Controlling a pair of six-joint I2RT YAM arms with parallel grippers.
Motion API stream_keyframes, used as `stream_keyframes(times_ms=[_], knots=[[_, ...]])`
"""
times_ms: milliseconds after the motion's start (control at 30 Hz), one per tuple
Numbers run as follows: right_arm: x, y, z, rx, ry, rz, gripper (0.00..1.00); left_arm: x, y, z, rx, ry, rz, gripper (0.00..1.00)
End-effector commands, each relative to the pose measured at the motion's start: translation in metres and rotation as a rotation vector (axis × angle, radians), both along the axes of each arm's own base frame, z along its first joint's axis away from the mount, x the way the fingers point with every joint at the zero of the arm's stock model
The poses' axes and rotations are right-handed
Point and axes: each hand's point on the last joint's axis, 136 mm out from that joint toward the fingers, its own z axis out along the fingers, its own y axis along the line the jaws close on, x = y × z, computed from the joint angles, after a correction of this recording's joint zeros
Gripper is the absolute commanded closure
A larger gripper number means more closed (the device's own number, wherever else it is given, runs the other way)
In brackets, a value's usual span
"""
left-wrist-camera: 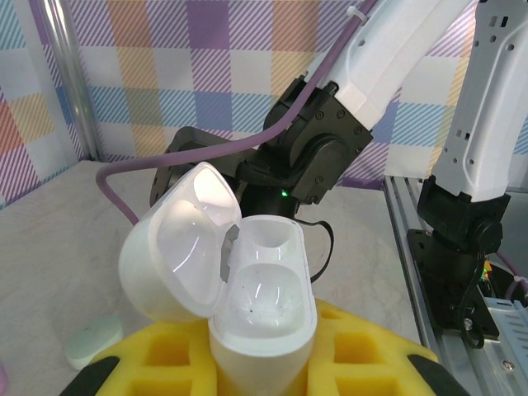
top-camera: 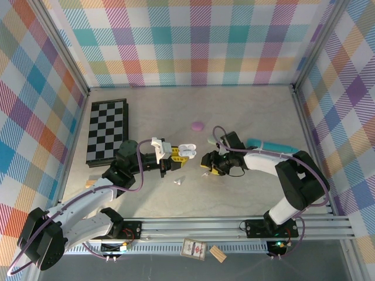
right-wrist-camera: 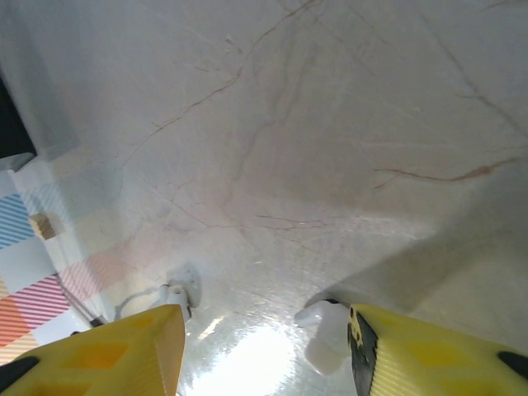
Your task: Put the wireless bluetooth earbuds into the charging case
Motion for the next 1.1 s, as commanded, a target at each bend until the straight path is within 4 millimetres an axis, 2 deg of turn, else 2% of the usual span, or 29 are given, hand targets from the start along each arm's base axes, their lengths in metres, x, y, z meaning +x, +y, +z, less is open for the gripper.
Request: stream_keyframes(times_ms=[0,200,433,633,900,1067], knots=[[-0.003,-0.009,0.0,-0.082,-0.01,0.021,0.45,-0.004,-0.001,0.011,-0.015,-0.046,-0.014,0.82],[-0.009,0.0,-0.005,-0.12,-0.007,0.064,0.48,-0.003,-0.003,0.01,-0.013,-0.041,-0.022,0.82],[-0.013,0.006,-0.022,-0.145,-0.001,0.115,0.47,-0.004,-0.002,0.011,-0.011,-0.037,-0.022,0.82],[-0.018,0.012,-0.022,-0.128,-0.01,0.15,0.48,-0.003,-0.002,0.01,-0.008,-0.04,-0.017,0.82],[-0.02,0.003,-0.031,-0.192,0.019,0.138,0.67,-0.001,-0.004,0.012,-0.008,-0.041,-0.023,0.82],[-0.019,-0.001,-0.028,-0.218,0.008,0.128,0.74,-0.001,-0.004,0.01,-0.003,-0.04,-0.023,0.82]])
